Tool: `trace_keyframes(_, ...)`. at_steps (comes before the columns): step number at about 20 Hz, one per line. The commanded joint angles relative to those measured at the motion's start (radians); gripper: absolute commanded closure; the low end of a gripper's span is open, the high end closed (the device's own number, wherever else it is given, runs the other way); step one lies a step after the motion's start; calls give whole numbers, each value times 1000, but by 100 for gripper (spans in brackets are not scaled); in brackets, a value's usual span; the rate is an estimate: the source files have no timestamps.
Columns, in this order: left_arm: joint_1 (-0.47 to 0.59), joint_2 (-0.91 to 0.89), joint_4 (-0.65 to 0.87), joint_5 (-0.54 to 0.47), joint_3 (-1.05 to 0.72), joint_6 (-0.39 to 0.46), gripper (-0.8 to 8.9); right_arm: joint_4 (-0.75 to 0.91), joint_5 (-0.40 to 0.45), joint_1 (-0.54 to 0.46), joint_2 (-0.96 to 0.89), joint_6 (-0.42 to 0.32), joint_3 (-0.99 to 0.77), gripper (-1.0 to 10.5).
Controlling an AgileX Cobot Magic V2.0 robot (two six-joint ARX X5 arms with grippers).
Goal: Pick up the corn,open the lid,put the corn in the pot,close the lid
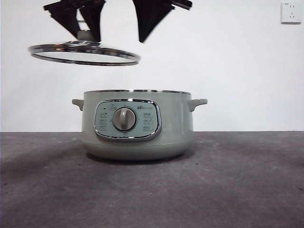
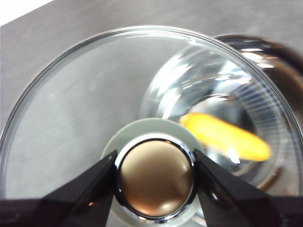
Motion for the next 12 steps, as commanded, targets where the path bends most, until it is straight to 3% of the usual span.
trace_keyframes(1, -26, -18, 49, -6, 5, -16, 827, -26, 29, 0, -105, -24, -142, 962)
trace_keyframes(7, -103, 6, 97, -5, 5, -68, 826, 43, 94, 0, -449, -34, -586, 962)
trace_keyframes(12, -158, 18, 133, -6, 5, -84, 826, 191, 94, -1, -748, 51, -957, 963)
